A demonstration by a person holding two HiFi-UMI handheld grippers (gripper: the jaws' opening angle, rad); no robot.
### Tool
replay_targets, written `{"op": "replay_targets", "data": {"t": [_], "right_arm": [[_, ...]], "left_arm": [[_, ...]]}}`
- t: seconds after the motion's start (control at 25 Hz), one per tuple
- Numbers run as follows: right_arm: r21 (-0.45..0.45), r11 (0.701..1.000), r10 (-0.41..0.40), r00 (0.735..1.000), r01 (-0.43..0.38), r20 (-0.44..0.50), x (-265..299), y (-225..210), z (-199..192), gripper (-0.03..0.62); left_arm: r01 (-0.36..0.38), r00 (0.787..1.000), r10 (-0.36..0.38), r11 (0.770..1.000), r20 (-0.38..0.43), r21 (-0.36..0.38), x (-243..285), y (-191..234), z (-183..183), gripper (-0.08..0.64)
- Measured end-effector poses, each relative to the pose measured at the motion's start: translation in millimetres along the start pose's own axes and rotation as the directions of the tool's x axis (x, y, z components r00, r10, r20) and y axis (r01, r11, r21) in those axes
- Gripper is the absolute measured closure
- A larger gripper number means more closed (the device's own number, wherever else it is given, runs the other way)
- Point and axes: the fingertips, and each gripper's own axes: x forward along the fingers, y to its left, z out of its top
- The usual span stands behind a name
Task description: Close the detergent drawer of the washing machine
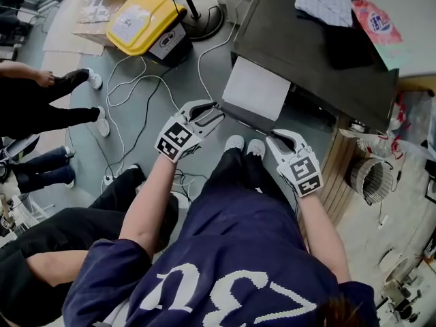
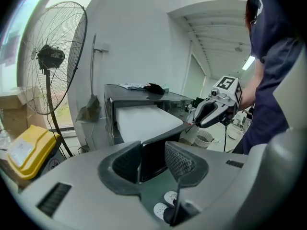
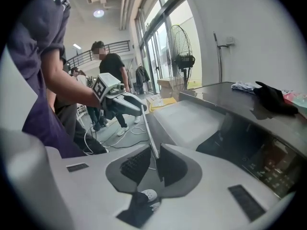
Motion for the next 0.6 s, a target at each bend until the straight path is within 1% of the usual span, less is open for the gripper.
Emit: {"op": "replay_targets", "data": {"t": [0.44, 0.6], "right_arm": [[0.005, 0.999, -0.043, 0.999, 0.043, 0.011, 3.2, -18.3, 5.3, 0.512], [0.017, 0.997, -0.075, 0.997, 0.075, 0.025, 4.1, -30.1, 10.0, 0.511]], "left_arm": [[-0.012, 1.000, 0.012, 1.000, 0.017, 0.001, 11.0, 11.5, 8.9, 0.394], [-0.019, 0.999, 0.019, 1.000, 0.029, -0.005, 16.3, 18.6, 17.1, 0.394]]}}
